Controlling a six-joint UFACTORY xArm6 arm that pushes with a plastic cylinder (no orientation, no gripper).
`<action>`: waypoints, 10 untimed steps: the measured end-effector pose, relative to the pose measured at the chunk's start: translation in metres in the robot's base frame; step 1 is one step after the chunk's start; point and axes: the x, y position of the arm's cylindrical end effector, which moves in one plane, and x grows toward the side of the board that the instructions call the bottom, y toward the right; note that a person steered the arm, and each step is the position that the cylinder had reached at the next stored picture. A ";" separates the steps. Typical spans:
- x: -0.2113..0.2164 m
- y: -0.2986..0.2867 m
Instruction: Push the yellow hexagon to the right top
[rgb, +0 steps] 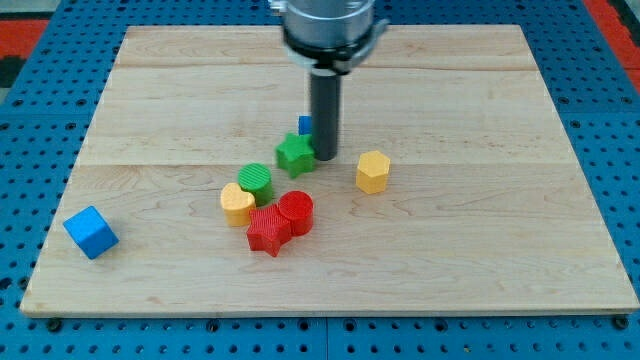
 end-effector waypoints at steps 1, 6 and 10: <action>0.042 0.045; -0.023 0.149; -0.134 0.159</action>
